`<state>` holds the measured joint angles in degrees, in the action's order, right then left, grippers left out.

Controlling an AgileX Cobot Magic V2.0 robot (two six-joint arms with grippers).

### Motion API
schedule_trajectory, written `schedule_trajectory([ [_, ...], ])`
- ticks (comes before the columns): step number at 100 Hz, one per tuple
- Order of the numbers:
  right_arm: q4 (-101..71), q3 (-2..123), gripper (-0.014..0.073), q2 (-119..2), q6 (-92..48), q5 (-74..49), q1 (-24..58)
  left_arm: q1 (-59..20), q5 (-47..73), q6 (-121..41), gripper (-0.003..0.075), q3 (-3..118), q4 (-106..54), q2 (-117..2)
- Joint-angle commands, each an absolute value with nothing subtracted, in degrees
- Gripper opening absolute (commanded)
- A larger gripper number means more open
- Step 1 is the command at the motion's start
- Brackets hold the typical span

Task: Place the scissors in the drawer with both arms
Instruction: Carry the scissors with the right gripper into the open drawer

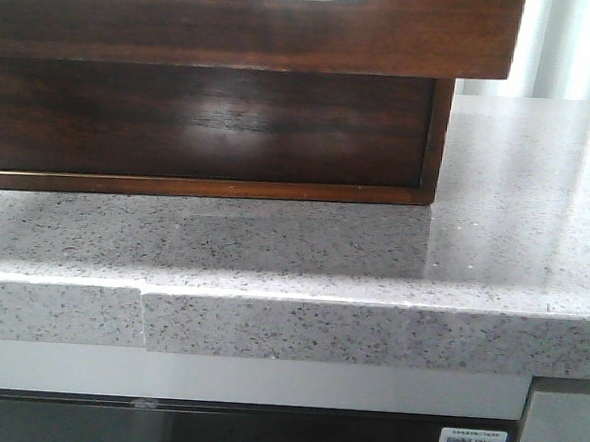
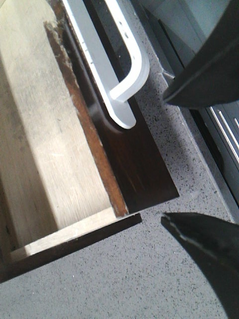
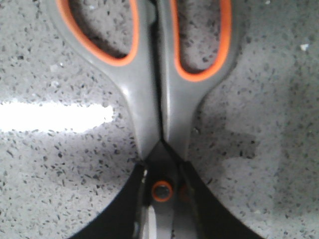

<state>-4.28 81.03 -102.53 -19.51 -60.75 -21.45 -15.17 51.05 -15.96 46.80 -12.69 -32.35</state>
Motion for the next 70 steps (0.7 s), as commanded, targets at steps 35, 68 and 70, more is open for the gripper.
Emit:
schedule_trajectory([
  [35, -6.2, 84.9, -0.0013, -90.0, -21.0, -59.1, -21.5, -15.7, 47.0, -15.3, 0.0428, 48.7, -12.9, -32.7],
  [68, -10.7, 96.0, -0.0013, -77.7, -24.5, -60.2, -15.7, -15.7, 47.0, -15.3, 0.0428, 48.7, -12.9, -32.7],
  [70, -11.2, 96.7, -0.0013, -77.0, -24.9, -60.2, -14.9, -15.7, 47.0, -15.3, 0.0428, 48.7, -12.9, -32.7],
])
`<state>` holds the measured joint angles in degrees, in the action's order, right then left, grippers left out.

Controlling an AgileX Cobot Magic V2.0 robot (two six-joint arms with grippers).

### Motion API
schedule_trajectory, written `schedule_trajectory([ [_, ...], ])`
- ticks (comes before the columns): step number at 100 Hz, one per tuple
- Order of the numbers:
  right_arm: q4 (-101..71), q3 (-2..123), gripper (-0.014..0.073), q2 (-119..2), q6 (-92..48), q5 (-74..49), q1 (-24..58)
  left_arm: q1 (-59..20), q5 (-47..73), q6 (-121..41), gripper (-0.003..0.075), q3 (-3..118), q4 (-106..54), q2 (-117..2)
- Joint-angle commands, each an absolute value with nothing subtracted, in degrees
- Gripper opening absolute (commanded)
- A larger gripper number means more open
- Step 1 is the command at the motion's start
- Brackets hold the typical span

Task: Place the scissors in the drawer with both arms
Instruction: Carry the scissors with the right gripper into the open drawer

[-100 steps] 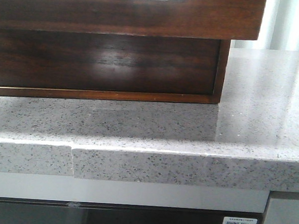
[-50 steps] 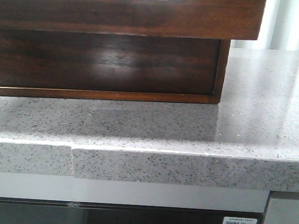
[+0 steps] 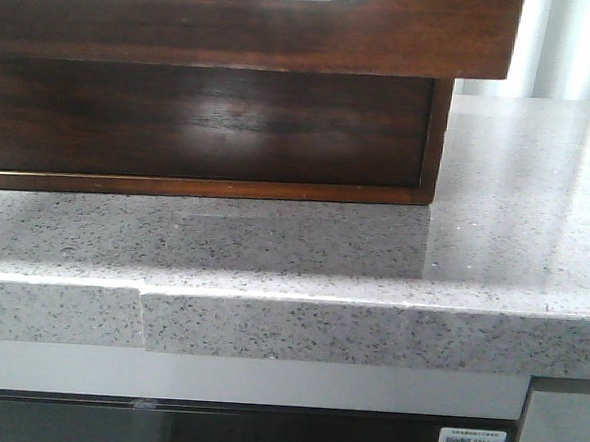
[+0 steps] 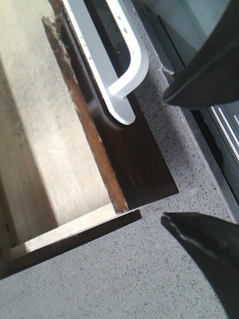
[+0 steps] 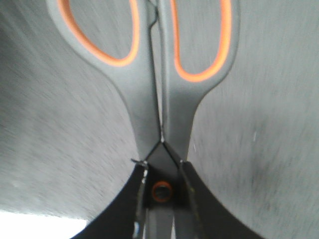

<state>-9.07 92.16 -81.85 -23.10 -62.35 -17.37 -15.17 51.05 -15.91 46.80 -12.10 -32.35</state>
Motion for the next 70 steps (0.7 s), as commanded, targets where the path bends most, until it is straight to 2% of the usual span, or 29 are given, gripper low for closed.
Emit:
schedule_trajectory([
  [1, -11.5, 96.9, -0.0013, -76.8, -25.1, -60.2, -14.7, -15.7, 47.0, -15.3, 0.0428, 48.7, -12.9, -32.7],
  [31, -14.4, 106.0, -0.0013, -71.2, -30.2, -59.2, 3.6, -15.7, 47.0, -15.3, 0.0428, 48.7, -12.9, -32.7],
  [53, -14.4, 107.8, -0.0013, -72.1, -36.2, -58.8, 20.3, -15.7, 47.0, -15.3, 0.0428, 48.7, -12.9, -32.7],
  [70, -14.4, 107.8, -0.0013, -75.0, -39.9, -58.9, 28.4, -15.7, 47.0, -15.3, 0.0428, 48.7, -12.9, -32.7],
])
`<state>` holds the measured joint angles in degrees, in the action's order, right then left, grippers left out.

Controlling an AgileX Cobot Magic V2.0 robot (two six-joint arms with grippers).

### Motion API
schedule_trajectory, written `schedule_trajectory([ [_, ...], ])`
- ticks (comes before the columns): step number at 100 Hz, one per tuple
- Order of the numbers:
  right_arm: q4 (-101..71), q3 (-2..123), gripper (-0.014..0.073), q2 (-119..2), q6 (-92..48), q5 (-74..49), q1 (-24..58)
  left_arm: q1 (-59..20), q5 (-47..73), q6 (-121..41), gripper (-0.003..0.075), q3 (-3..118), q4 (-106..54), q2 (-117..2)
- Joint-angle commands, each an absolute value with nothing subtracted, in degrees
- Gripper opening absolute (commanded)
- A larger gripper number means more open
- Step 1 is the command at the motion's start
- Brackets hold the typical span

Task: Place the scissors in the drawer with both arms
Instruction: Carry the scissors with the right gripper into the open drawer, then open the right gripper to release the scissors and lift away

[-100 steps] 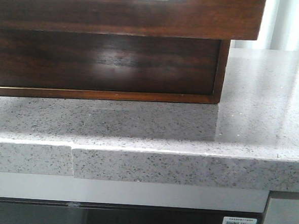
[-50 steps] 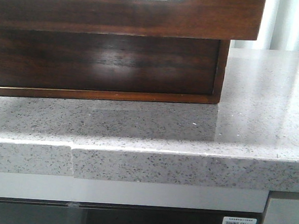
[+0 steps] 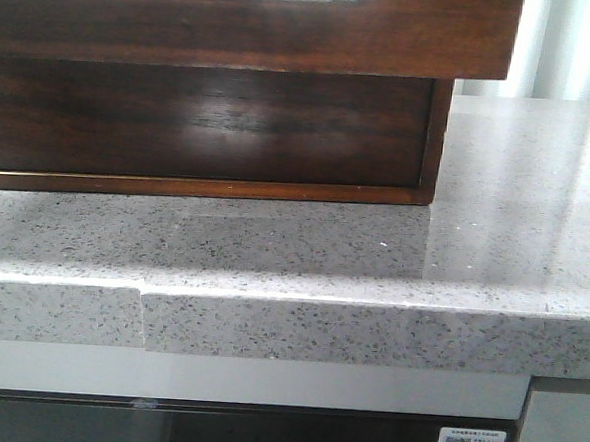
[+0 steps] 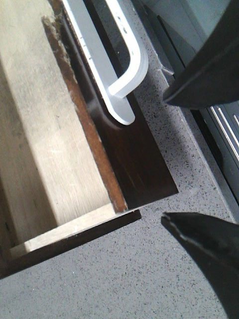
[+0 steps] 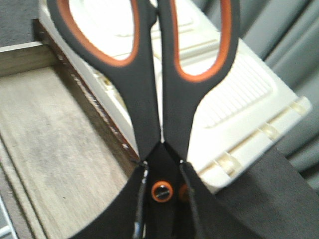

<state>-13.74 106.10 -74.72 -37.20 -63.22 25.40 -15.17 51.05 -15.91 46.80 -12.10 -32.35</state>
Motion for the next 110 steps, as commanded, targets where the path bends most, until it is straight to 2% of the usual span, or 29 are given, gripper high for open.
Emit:
schedule_trajectory([
  [1, -14.2, 107.8, -0.0013, -75.3, -39.8, -58.9, 28.7, -15.7, 47.0, -15.3, 0.0428, 48.7, -12.9, -32.7],
  [14, -11.8, 107.8, -0.0013, -78.5, -42.6, -59.4, 34.8, -15.7, 47.0, -15.3, 0.0428, 48.7, -12.9, -32.7],
  [42, 6.6, 107.8, -0.0013, -87.2, -42.6, -60.9, 46.8, -15.7, 47.0, -15.3, 0.0428, 48.7, -12.9, -32.7],
  [78, 10.3, 107.8, -0.0013, -93.6, -40.0, -63.0, 46.2, -15.7, 47.0, -15.3, 0.0428, 48.7, -12.9, -32.7],
  [110, 10.5, 107.8, -0.0008, -94.1, -40.0, -66.9, 45.8, -15.7, 47.0, -15.3, 0.0428, 48.7, -12.9, -32.7],
])
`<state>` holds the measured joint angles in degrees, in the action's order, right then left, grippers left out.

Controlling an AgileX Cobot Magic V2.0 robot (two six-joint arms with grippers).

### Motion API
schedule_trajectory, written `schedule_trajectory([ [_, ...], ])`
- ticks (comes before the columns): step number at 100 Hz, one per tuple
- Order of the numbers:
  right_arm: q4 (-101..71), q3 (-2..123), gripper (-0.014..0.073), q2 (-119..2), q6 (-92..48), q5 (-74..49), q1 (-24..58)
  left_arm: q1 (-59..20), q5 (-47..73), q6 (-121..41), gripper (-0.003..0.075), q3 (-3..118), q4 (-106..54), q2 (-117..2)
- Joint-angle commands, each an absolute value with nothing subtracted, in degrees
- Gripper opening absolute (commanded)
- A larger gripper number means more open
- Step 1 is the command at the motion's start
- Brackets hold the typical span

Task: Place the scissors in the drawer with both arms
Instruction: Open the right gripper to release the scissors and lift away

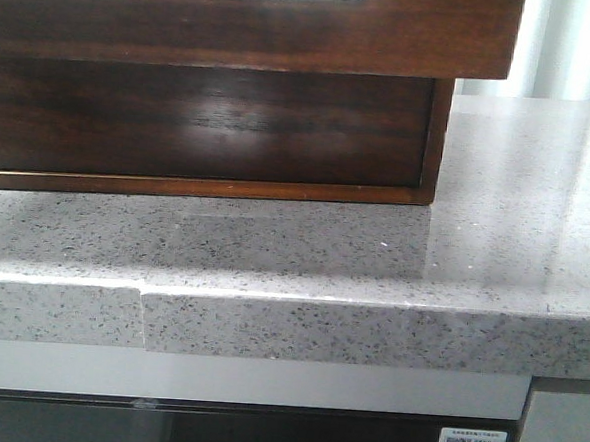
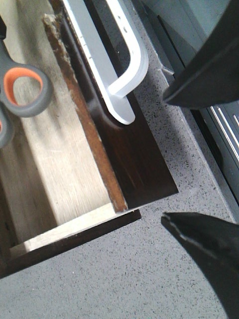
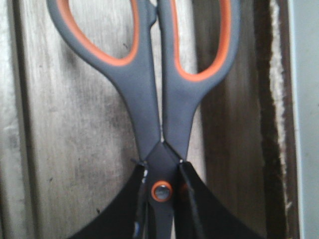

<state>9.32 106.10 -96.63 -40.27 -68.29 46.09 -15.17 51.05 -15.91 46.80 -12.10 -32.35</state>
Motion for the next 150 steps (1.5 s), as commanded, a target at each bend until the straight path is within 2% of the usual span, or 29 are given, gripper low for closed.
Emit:
schedule_trajectory([
  [1, 10.5, 107.8, -0.0007, -94.1, -40.0, -67.0, 45.8, -15.7, 47.0, -15.3, 0.0428, 48.7, -12.9, -32.7],
  [15, 10.5, 107.8, 0.0012, -94.1, -40.0, -67.9, 45.8, -15.7, 47.0, -15.3, 0.0428, 48.7, -12.9, -32.7],
  [30, 10.5, 107.8, 0.015, -94.1, -40.0, -68.3, 45.8, -15.7, 47.0, -15.3, 0.0428, 48.7, -12.9, -32.7],
  [40, 10.6, 107.8, 0.0209, -94.1, -39.9, -68.3, 45.8, -15.7, 47.0, -15.3, 0.0428, 48.7, -12.9, -32.7],
  [69, 12.0, 111.6, 0.0211, -92.1, -34.9, -72.6, 45.8, -15.7, 47.0, -15.3, 0.0428, 48.7, -12.9, -32.7],
  [87, 11.9, 113.5, 0.0211, -86.5, -25.8, -74.2, 44.7, -15.7, 47.0, -15.3, 0.0428, 48.7, -12.9, -32.7],
  [99, 10.4, 112.3, 0.0211, -82.7, -16.6, -73.5, 39.2, -15.7, 47.0, -15.3, 0.0428, 48.7, -12.9, -32.7],
  [111, 4.7, 106.7, 0.021, -78.1, -12.5, -70.9, 29.1, -15.7, 47.1, -15.3, 0.0428, 48.7, -12.9, -32.7],
  [132, -5.5, 87.5, 0.021, -66.9, -12.5, -60.3, 13.5, -15.7, 47.1, -15.3, 0.0428, 48.7, -12.9, -32.7],
  [150, -8.4, 67.9, 0.021, -55.3, -12.5, -50.2, 5.2, -15.7, 47.1, -15.3, 0.0428, 48.7, -12.9, -32.7],
])
